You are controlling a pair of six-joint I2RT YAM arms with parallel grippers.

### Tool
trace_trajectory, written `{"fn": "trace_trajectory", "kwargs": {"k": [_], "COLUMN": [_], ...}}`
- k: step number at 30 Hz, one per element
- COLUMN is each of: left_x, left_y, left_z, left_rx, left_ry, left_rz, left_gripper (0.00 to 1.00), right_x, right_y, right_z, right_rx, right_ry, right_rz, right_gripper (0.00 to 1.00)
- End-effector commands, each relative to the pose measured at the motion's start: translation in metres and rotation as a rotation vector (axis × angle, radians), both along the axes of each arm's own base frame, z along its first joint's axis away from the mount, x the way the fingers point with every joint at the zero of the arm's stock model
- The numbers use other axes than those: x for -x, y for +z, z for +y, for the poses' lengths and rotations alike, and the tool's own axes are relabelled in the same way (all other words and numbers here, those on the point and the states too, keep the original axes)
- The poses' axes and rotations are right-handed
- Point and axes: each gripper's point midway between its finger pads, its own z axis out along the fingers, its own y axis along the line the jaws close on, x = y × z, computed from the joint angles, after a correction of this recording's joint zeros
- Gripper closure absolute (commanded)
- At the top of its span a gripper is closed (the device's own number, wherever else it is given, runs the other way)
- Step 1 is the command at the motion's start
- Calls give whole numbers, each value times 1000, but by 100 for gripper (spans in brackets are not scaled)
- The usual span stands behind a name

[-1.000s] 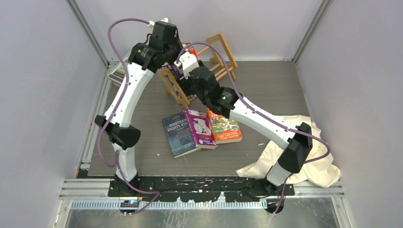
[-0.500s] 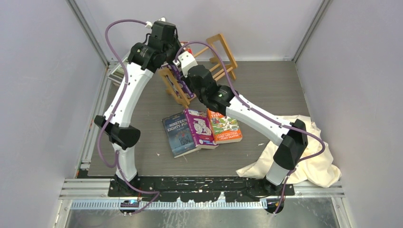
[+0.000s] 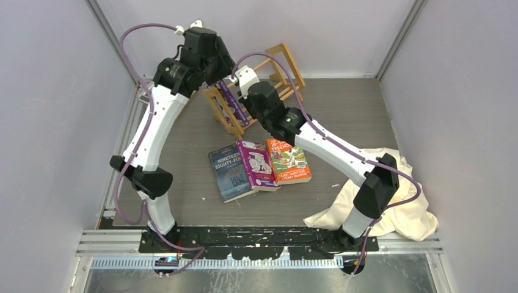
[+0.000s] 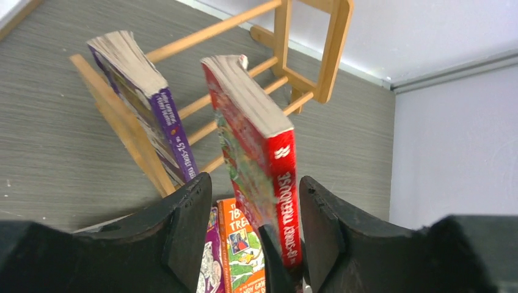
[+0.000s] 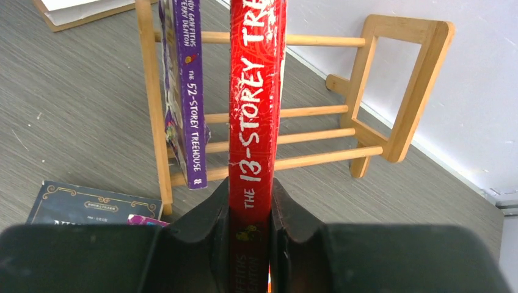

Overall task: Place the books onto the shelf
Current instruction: Pick up the book from the center of the board, then place the book on the shelf.

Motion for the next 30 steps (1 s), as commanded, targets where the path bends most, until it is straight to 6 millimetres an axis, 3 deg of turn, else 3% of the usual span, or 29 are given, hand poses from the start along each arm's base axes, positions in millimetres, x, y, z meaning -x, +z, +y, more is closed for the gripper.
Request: {"fn": "trace_trajectory", "kwargs": {"k": [1,6,14,30], "left_x": [10,14,21,31], "left_y": [56,59,40,-1], "left_z": [33,56,88,117], "left_rx": [41,22,-4,-27], "left_ry": [83,141,227,242], "left_rz": [-158,-175,-172,-127], "left_gripper": [44,43,43,43], "right_x": [-1,-17,-49,-91], "right_y": [57,51,44,-7], "right_z": [-10,-10,-3,38], "right_rx": [-139,-154,-222,-317], "right_ry": [9,22,60,143], "right_rz": [-109,-111,-109,-26], "right_gripper": [99,99,99,99]}}
